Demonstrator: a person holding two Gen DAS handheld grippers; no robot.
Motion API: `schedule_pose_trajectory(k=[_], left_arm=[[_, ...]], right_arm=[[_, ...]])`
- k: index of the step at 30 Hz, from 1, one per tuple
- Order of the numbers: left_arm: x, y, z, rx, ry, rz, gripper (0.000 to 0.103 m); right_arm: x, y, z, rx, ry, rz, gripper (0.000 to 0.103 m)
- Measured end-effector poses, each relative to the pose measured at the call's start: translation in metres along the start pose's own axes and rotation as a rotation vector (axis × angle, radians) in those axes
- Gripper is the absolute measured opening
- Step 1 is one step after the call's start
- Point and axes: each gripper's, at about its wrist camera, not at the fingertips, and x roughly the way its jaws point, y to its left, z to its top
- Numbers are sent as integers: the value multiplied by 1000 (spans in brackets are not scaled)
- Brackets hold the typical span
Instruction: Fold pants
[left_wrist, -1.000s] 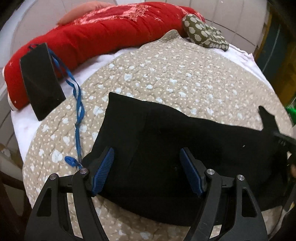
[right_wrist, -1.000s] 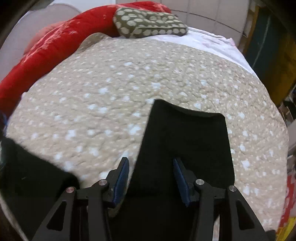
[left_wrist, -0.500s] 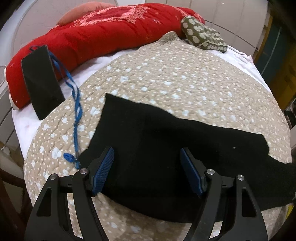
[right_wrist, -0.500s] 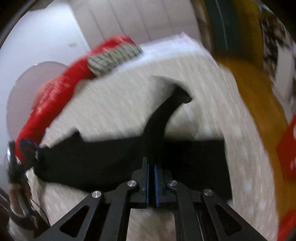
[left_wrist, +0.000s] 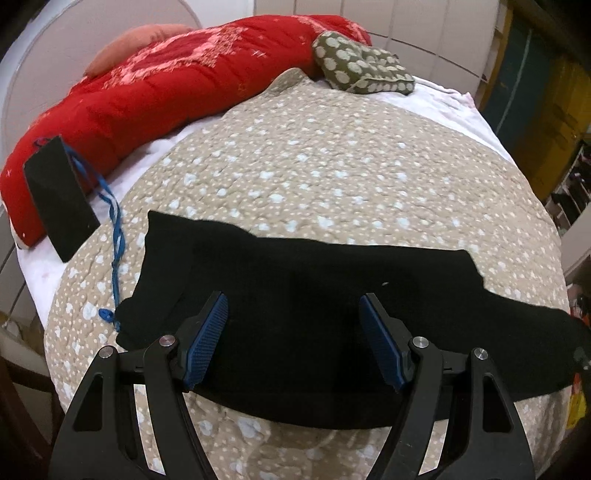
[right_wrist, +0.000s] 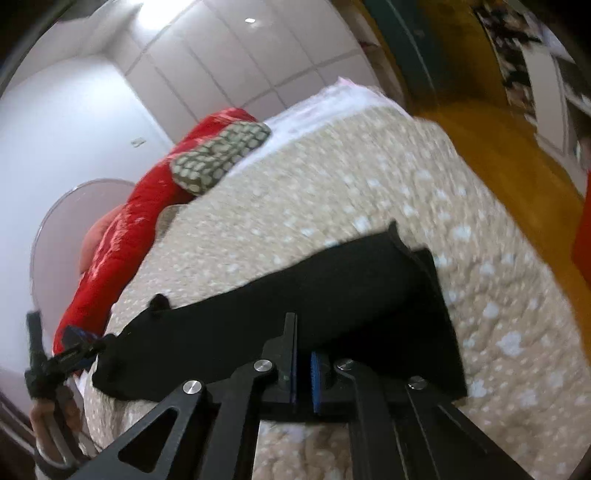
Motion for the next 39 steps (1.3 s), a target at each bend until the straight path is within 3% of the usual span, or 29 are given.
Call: schedule_pose_trajectory(k=[3,5,7,8,10,15,20,27,30,35,39], left_arm=[[-5,-6,1,2,-14,-9,74],[-2,-11,-1,5,-4,-24,74],[-1,-17,-5,15,12,-32,74],[-2,-20,-7,24,14,-41,74],[-7,-25,-10,53,2,-40,74],[-9,-26,-11,54,-3,-48,74],[-7,-21,-15,48,9,-45,74],[4,-2,-11,1,15,-4,74],[21,0,-11,-6,47,13,74],[43,-1,-8,-4,65,30,74],[51,-4,-1,7,64,38,74]], right_arm=[[-20,6,1,-29,1,11,5],[-10,1,-6,-47,45,-39,5],[8,-11,-14,-28,116,-128,12],[9,-19,-17,5,134,-117,12],[-4,-26,-15,33,113,-97,17],[-45,-34,3,-17,13,-242,18],[-43,-25,24,-61,-13,-298,19],[5,13,18,-187,68,-208,19],[35,2,11,-174,155,-254,19],[24,10,19,-195,128,-268,19],[22,27,19,-203,118,-185,20]])
